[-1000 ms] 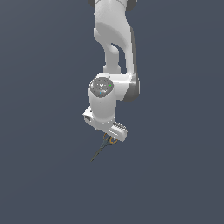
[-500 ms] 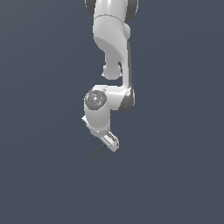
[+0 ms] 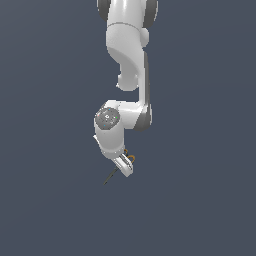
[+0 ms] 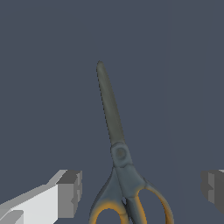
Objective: Pick up the object and move it to a goal position.
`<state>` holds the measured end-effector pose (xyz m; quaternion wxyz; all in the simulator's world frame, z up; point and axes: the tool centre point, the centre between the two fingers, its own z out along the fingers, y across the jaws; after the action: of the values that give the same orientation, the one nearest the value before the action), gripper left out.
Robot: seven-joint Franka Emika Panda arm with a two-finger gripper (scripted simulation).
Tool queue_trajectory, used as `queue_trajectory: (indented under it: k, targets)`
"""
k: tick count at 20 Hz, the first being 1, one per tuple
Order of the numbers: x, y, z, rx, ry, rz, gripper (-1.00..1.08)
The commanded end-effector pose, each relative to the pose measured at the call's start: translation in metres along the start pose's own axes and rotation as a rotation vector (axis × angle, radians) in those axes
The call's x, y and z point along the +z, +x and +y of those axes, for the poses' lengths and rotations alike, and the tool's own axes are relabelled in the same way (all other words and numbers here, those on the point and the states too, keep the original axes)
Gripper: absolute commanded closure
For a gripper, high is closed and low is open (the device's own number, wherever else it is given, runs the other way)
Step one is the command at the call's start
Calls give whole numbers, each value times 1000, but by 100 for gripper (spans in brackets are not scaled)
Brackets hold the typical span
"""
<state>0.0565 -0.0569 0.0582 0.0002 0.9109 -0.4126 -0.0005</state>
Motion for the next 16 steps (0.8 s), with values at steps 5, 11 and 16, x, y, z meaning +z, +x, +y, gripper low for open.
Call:
queue_trajectory:
  k: [5, 11, 16]
  targets:
    - [13, 0, 0, 1, 0, 0, -92]
    - [43, 0, 1, 5, 1, 0, -92]
    - [50, 0, 0, 5, 1, 0, -92]
